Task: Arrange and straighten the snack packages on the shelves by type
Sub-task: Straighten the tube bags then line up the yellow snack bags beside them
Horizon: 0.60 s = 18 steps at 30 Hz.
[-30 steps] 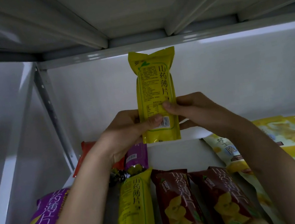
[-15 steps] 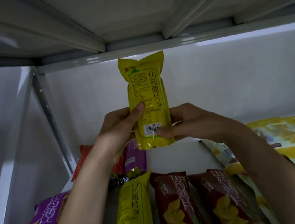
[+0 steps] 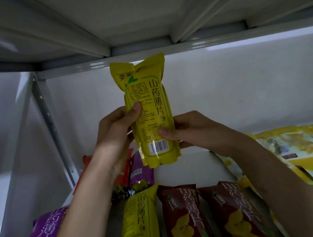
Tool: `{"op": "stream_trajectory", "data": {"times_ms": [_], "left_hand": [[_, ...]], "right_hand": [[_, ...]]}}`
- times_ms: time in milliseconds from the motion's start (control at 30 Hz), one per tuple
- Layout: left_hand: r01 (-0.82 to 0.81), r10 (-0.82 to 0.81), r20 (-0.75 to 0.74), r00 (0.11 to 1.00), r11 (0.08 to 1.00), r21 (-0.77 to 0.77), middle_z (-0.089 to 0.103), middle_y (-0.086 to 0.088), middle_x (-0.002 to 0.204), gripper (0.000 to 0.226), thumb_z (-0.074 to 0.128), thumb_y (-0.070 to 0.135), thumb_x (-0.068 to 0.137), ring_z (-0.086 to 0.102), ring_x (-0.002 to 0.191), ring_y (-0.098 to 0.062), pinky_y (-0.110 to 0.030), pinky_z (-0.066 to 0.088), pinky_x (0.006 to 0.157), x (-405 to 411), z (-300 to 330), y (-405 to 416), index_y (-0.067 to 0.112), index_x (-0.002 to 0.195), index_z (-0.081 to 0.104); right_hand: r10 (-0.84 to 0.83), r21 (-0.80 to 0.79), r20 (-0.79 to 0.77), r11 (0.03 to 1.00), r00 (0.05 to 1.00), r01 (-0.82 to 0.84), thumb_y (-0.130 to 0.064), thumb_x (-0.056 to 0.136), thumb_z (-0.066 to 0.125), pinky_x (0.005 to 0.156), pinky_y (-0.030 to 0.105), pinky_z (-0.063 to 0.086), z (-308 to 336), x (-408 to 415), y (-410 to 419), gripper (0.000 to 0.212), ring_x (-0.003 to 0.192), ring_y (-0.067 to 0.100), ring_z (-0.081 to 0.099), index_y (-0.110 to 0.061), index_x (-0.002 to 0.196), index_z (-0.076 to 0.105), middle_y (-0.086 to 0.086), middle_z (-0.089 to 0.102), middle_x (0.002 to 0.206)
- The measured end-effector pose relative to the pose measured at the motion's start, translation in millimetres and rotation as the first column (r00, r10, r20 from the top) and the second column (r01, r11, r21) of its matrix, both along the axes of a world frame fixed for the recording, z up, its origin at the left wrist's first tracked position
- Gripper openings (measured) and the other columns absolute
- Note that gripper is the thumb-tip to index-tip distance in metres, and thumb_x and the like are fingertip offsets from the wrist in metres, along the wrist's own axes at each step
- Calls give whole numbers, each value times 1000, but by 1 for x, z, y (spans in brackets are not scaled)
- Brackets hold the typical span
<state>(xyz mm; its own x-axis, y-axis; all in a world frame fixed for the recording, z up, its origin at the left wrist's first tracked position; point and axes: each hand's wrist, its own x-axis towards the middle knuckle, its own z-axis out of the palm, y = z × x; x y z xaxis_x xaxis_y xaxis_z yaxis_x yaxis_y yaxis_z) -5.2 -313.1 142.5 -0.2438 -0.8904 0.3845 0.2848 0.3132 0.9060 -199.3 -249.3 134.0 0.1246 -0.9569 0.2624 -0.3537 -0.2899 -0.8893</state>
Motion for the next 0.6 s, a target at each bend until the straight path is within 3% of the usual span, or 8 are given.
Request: {"op": "stream_trajectory", "data": {"times_ms": [100, 200, 367, 467, 600], "left_hand": [[34, -34, -3, 999, 999, 41, 78, -8, 116, 56, 70, 48, 79, 73, 112, -28, -46, 55, 101, 0, 2, -1, 11, 121, 73], [55, -48, -96, 994, 996, 68, 76, -8, 124, 53, 70, 50, 87, 71, 118, -28, -53, 49, 110, 1, 4, -5, 14, 125, 73], [23, -22, -57, 998, 1000, 20, 77, -11, 120, 54, 72, 45, 82, 73, 114, -30, -55, 50, 110, 8, 4, -3, 9, 122, 74], [53, -53, -5, 999, 999, 10, 78, -12, 118, 50, 71, 41, 84, 74, 112, -29, -52, 52, 109, 6, 6, 2, 8, 121, 74], [70, -70, 32, 997, 997, 13, 78, -12, 117, 49, 69, 44, 86, 74, 113, -29, -52, 51, 109, 4, 7, 4, 9, 119, 75]], "right_hand": [[-20, 7, -25, 1000, 999, 21, -40, 91, 73, 85, 24, 62, 0, 3, -1, 40, 99, 9, 77, -17, 124, 75, -4, 81, 109], [32, 41, -139, 999, 990, -27, -50, 82, 74, 96, 32, 60, -2, 2, 0, 53, 105, 10, 76, -18, 124, 76, -5, 80, 112], [70, 88, -217, 995, 974, -52, -69, 75, 65, 108, 41, 54, -1, 1, 4, 69, 116, 8, 71, -28, 131, 72, -11, 76, 122], [-30, -35, -63, 999, 998, 28, -66, 82, 62, 110, 45, 53, 4, 3, 4, 62, 116, 12, 71, -25, 126, 73, -8, 77, 120], [-78, -215, 204, 969, 976, 122, -29, 93, 71, 105, 44, 57, 7, 4, 1, 31, 112, 22, 74, -12, 119, 77, 5, 79, 113]]}}
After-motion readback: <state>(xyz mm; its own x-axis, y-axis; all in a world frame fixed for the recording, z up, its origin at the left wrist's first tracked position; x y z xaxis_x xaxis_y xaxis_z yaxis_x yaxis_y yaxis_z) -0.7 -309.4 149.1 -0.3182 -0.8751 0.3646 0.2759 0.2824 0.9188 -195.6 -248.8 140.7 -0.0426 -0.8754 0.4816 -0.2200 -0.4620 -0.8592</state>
